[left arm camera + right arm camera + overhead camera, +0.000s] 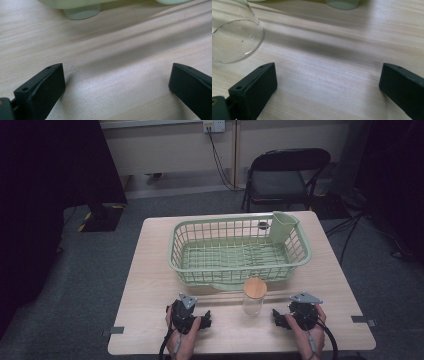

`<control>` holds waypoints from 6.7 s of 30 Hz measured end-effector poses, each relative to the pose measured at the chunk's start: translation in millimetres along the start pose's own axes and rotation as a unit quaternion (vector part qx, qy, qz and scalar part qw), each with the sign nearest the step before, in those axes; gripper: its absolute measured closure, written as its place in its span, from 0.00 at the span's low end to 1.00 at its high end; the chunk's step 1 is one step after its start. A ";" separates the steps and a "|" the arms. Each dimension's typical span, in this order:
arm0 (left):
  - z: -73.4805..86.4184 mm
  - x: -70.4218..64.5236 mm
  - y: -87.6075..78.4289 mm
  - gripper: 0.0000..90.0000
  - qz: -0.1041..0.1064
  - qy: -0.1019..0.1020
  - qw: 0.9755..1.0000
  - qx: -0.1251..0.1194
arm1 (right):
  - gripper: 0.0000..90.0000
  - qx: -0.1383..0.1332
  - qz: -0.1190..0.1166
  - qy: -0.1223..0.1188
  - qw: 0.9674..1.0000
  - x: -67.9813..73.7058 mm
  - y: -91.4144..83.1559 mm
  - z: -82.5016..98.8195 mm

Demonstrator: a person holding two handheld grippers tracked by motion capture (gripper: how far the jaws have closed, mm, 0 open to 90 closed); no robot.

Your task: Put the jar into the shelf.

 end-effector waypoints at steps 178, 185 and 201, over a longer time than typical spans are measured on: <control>0.0 0.0 0.0 0.00 0.000 0.000 1.000 0.000 | 0.26 -0.200 -0.193 -0.109 0.954 63.2 -67.3 -111.1; 0.0 0.0 0.0 0.00 0.000 0.000 1.000 0.000 | 0.26 -0.213 -0.198 -0.109 0.951 62.0 -76.4 -117.8; -0.1 0.0 0.0 0.00 0.000 0.000 1.000 0.000 | 0.26 -0.237 -0.214 -0.114 0.941 61.4 -98.1 -143.3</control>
Point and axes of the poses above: each handheld gripper's, and its own axes: y roughly forward along the jaws, z roughly out of its underside, x roughly to its left, the point moved 2 cm from there along y, roughly forward along the jaws, and after that the axes turned 3 degrees about z, right-handed, at the moved point
